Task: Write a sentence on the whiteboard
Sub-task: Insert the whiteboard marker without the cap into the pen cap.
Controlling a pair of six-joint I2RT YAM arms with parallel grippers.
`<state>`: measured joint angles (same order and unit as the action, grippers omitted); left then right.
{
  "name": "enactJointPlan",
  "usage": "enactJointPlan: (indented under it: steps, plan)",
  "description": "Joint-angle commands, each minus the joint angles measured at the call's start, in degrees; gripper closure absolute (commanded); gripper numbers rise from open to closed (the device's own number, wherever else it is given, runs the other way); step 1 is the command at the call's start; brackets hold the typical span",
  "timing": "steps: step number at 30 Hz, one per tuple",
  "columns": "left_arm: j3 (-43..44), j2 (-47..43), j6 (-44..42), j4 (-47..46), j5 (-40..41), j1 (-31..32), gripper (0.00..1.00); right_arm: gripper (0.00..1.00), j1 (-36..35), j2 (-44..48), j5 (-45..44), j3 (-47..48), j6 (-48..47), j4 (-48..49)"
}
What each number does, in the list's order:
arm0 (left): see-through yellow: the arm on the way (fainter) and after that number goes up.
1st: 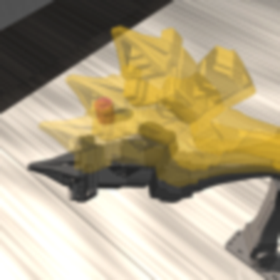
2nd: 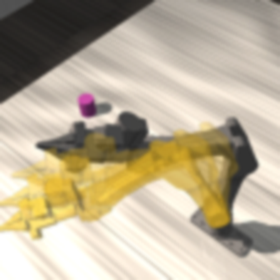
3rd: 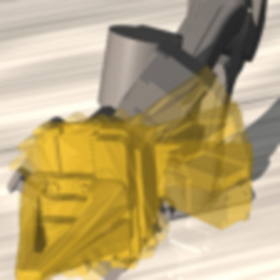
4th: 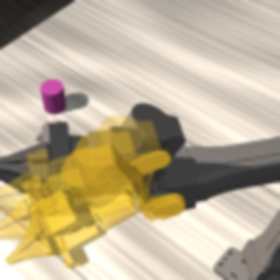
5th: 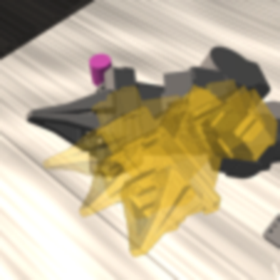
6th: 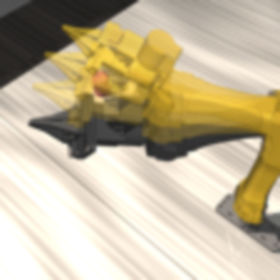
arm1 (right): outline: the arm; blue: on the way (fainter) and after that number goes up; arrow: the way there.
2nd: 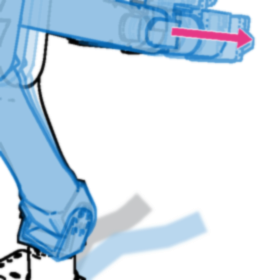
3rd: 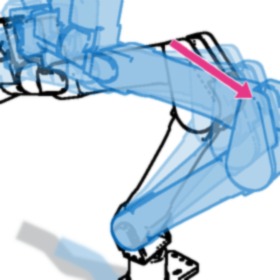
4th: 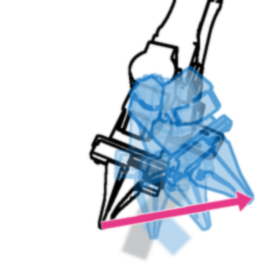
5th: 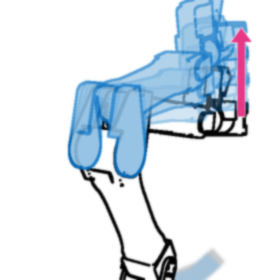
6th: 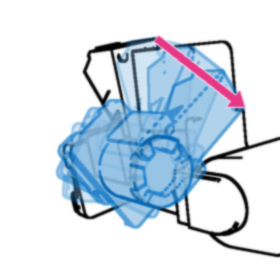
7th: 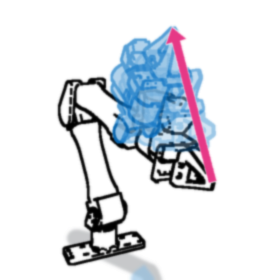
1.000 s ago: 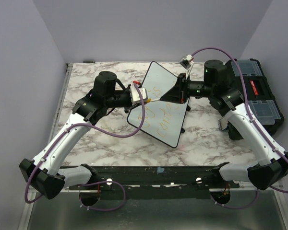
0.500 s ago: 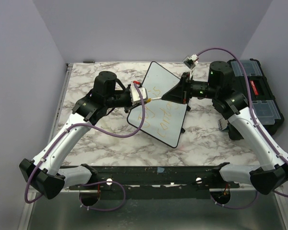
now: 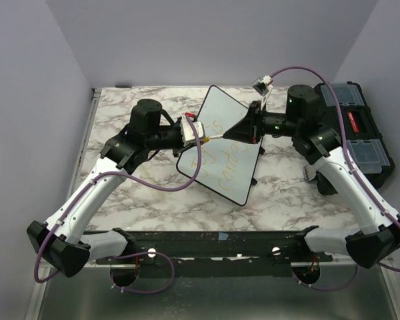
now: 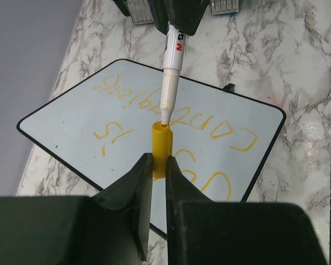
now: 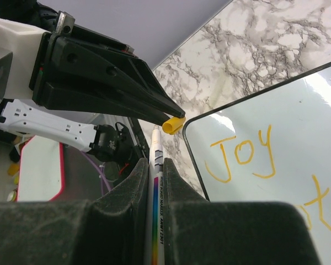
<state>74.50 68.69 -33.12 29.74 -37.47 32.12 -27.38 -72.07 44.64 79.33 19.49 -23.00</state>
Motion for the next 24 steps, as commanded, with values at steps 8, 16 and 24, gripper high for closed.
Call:
enactJointPlan:
  steps: [8,16,24]
  plan:
    - [1.2,-1.3,0.0,-0.2,0.8,0.5,1.0,0.99,-0.3,-1.1,-1.7,-1.3,0.8,1.5]
    - [0.9,-1.4,0.0,-0.6,1.2,0.6,1.0,0.99,-0.3,-1.9,-2.0,-1.3,-0.3,0.0]
    - [0.7,-1.4,0.2,-0.9,0.8,0.7,1.0,0.99,-0.3,-1.8,-2.9,-1.9,-0.7,-0.7]
